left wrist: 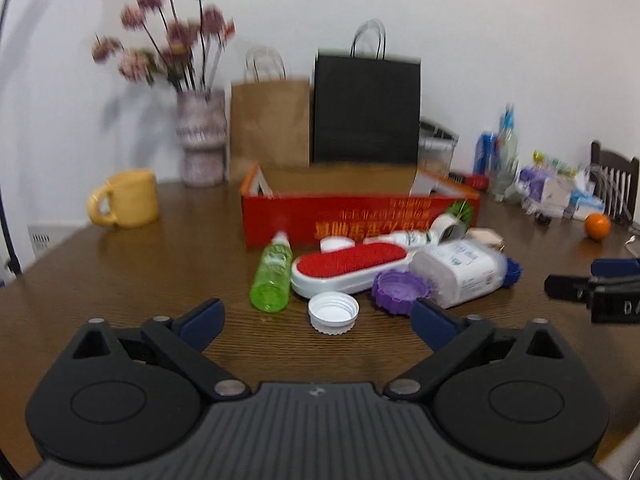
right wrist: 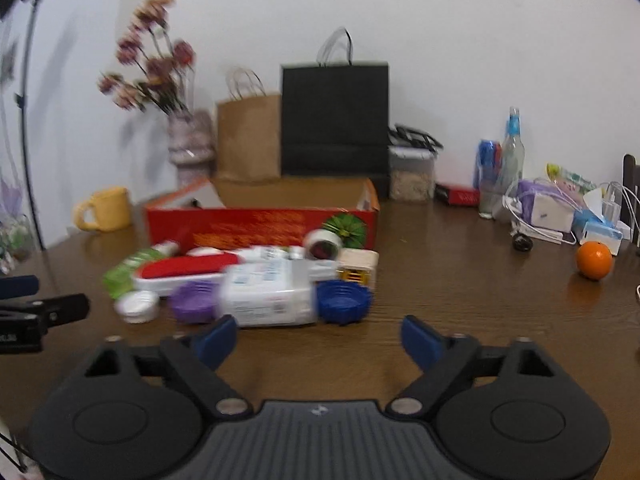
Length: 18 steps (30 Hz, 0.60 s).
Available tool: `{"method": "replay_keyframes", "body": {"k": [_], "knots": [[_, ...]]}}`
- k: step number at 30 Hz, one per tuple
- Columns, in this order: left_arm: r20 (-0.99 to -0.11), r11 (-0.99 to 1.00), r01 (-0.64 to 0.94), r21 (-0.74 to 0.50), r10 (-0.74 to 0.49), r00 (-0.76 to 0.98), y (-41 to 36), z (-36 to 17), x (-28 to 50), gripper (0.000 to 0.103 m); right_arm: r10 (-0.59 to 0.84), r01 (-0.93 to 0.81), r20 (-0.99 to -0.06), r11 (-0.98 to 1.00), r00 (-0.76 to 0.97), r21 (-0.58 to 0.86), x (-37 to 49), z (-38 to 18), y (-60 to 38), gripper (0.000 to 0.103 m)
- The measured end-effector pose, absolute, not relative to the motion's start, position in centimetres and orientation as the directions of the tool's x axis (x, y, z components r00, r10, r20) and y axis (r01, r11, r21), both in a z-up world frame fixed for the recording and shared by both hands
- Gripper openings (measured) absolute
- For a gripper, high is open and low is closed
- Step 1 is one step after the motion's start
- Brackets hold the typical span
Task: Organize rigid objects
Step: 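Grasp the white bottle cap with the left tool while the right grasps the blue cap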
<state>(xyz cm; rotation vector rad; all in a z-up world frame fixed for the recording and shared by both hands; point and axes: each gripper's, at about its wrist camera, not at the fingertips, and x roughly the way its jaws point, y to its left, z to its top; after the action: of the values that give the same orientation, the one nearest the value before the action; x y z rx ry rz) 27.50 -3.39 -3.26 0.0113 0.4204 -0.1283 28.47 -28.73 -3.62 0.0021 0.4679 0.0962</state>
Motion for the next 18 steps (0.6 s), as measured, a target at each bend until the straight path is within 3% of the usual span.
{"method": "replay_keyframes", "body": {"k": [4,8,13,16,18], "knots": [[-0.484,0.990,0.139,-0.010,-0.127,0.866,-3.9,-4.3,31.2,0.079,0.053,-0.110,-0.538,0.991,0.842,-0.074,33.4,-4.9,-30.1,0.079],[-0.553,0.989,0.145,-0.017,-0.130,0.823,-4.1,-5.3,33.7,0.074,0.071,-0.171,-0.600,0.979,0.797,-0.111,37.0,-6.2,-30.4,0.069],[-0.600,0.986,0.159,-0.044,-0.154,0.785,-4.2,-5.8,35.3,0.073,0.123,-0.233,-0.627,0.968,0.770,-0.097,39.8,-6.7,-30.3,0.068],[-0.599,0.986,0.162,-0.037,-0.151,0.786,-4.3,-5.9,35.6,0.064,0.167,-0.258,-0.636,0.965,0.753,-0.051,40.7,-6.8,-30.4,0.067],[-0.598,0.987,0.160,-0.032,-0.148,0.788,-4.5,-5.9,35.7,0.047,0.202,-0.276,-0.639,0.961,0.742,-0.017,41.0,-6.8,-30.6,0.060]]}}
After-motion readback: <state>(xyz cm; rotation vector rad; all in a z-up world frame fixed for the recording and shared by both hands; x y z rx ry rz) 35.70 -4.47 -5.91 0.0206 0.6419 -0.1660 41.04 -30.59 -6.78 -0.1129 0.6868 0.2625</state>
